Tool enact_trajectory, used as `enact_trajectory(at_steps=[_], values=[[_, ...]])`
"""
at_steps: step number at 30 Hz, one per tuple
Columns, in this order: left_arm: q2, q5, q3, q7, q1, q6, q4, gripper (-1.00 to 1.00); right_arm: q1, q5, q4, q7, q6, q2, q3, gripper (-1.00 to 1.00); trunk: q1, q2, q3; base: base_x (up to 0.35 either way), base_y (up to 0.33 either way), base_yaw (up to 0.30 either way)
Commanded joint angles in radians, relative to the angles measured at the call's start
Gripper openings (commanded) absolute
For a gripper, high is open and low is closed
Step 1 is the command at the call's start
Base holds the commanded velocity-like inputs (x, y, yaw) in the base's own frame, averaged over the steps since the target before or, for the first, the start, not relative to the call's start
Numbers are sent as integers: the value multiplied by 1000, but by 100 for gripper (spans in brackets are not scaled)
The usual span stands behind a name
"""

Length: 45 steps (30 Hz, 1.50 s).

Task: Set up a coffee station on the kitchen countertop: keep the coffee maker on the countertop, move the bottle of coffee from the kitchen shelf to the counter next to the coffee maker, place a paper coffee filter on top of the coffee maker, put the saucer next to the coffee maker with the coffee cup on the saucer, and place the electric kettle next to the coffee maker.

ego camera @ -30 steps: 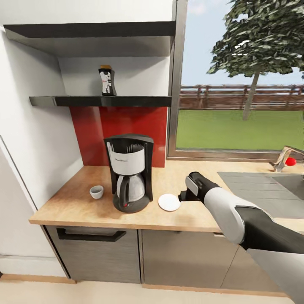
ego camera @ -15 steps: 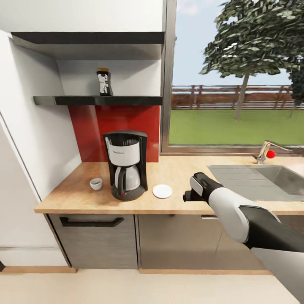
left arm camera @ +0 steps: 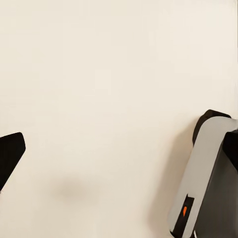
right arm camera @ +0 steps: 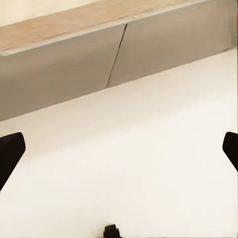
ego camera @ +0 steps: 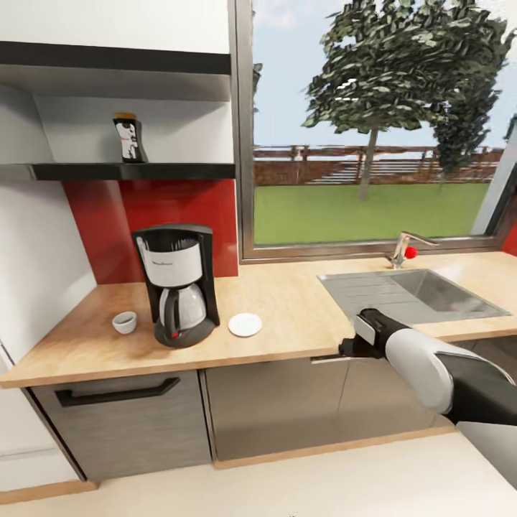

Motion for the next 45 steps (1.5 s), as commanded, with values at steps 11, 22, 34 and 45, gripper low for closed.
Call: enact_trajectory(at_steps=[11, 22, 34, 45], values=[[1, 5, 3, -8, 0, 0, -46, 100, 74, 2, 7, 63, -75, -144, -10, 100, 0, -1, -1, 0, 0, -300], [-5, 13, 13, -8, 1, -10, -100, 100, 458, 10, 8, 55, -338, -157, -10, 100, 0, -1, -1, 0, 0, -93], [-36, 14, 13, -7, 1, -11, -110, 100, 853, 58, 9, 76, -631, -51, -7, 100, 0, -1, -1, 0, 0, -1], [-121, 18, 15, -7, 1, -2, -143, 100, 942, 163, 5, 146, -720, -11, -5, 100, 0, -1, -1, 0, 0, 0]])
